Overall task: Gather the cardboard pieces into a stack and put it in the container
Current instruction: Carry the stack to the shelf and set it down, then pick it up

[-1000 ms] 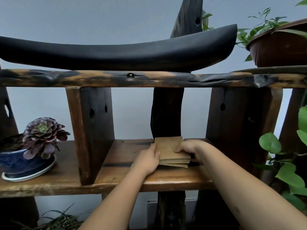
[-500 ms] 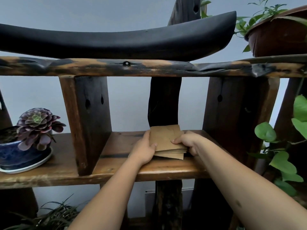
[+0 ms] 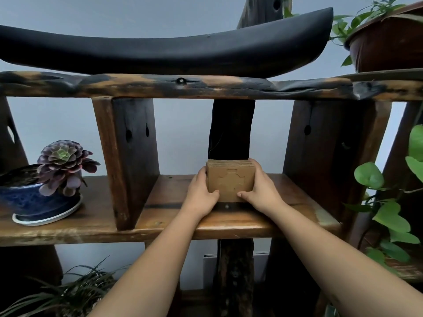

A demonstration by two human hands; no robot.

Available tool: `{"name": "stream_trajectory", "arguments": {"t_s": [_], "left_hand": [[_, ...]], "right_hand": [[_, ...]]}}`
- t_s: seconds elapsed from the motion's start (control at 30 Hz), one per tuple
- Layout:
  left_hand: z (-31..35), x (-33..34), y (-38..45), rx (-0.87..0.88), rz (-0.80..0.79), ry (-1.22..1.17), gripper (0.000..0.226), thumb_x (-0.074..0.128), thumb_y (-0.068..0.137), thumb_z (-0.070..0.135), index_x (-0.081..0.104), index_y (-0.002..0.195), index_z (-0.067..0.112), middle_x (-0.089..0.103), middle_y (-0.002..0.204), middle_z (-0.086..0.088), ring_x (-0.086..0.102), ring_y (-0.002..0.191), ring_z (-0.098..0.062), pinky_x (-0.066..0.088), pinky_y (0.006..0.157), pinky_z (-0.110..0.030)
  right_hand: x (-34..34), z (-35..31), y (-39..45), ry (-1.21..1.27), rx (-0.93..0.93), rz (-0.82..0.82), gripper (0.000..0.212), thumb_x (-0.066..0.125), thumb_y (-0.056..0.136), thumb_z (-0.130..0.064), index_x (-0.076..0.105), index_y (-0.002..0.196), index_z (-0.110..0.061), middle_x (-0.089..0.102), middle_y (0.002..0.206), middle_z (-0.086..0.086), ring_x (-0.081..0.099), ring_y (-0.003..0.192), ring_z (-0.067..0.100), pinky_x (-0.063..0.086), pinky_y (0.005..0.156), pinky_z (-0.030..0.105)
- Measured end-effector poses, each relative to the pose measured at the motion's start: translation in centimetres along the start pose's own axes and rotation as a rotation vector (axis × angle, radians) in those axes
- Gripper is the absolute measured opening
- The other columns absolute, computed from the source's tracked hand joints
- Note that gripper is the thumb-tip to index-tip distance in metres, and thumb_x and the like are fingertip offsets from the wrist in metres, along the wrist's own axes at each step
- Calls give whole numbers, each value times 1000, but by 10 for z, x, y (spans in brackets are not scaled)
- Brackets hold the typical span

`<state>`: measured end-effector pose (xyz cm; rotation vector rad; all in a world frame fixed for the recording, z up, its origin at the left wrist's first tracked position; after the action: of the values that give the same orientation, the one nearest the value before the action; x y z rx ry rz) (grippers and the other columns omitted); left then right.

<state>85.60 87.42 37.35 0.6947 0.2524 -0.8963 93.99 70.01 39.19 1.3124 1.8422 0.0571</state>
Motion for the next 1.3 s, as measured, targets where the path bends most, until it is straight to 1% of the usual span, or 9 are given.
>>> {"name": "stream_trajectory", "arguments": {"t_s": [0.1, 0.27, 0.4, 0.53, 0.7, 0.9, 1.0, 1.13, 1.3], "left_hand": [[-1, 1, 0, 14, 29, 0, 70, 67, 77, 30, 31, 137, 37, 54, 127, 6, 52, 114, -14, 44, 95, -31], [-2, 2, 1, -41, 30, 71, 60, 57, 80, 49, 33, 134, 38, 58, 126, 5, 57, 113, -19, 52, 93, -42], [-2, 3, 2, -11, 36, 97, 59, 55, 85, 46, 31, 137, 31, 57, 128, 1, 56, 115, -21, 49, 93, -37], [-4, 5, 4, -6, -15, 18, 57, 57, 92, 32, 29, 141, 25, 50, 136, -2, 48, 125, -22, 40, 101, -36], [-3, 2, 5, -81, -40, -57, 71, 61, 92, 28, 19, 149, 24, 47, 143, -3, 46, 130, -22, 40, 108, -43], [8, -23, -16, -144, -16, -160, 51, 63, 91, 27, 41, 135, 16, 58, 120, 2, 53, 103, -12, 40, 85, -23], [18, -46, -45, -93, -88, -191, 39, 58, 94, 31, 39, 127, 23, 53, 112, 14, 51, 104, -6, 38, 77, -12], [34, -64, -88, -68, -130, -153, 42, 53, 96, 33, 33, 130, 21, 49, 114, 12, 49, 102, -4, 36, 74, -15], [38, -77, -155, -166, -171, -386, 37, 64, 90, 27, 42, 120, 24, 60, 115, 9, 61, 102, -7, 50, 80, -22]], "right_hand": [[4, 0, 3, 47, -9, -7, 81, 78, 73, -39, 27, 136, -37, 52, 128, -14, 51, 118, 11, 43, 95, 28], [11, 9, 4, 8, 78, 17, 51, 68, 83, -45, 41, 121, -23, 60, 121, 1, 58, 110, 20, 43, 84, 27], [10, 14, 0, 109, 70, -61, 53, 62, 88, -41, 34, 130, -23, 53, 119, -6, 54, 111, 16, 42, 87, 28], [7, 19, 1, 139, 90, -63, 61, 60, 92, -30, 28, 143, -18, 52, 135, 4, 50, 123, 22, 37, 94, 26], [3, 16, -1, 118, 130, -107, 62, 65, 89, -32, 33, 140, -18, 53, 136, 6, 51, 121, 23, 41, 96, 29], [-6, -14, -18, 139, 119, -128, 55, 66, 88, -34, 37, 132, -19, 53, 127, 2, 51, 110, 16, 42, 90, 30], [-11, -31, -41, 243, 125, -228, 48, 64, 90, -35, 30, 123, -29, 49, 122, -6, 51, 111, 13, 42, 87, 26], [-20, -50, -81, 341, 168, -279, 47, 63, 91, -32, 27, 121, -32, 48, 118, -12, 52, 105, 6, 46, 78, 23], [-27, -61, -141, 516, 234, -327, 42, 65, 91, -21, 36, 121, -26, 56, 121, -3, 59, 108, 13, 53, 87, 31]]}}
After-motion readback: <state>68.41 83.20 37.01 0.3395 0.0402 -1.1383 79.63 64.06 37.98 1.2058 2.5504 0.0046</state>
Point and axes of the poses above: each hand's wrist, its own y-axis towards the middle knuckle, its own x-axis out of the palm, z = x × y, the point moved 2 cm from there along y, towards the middle knuckle
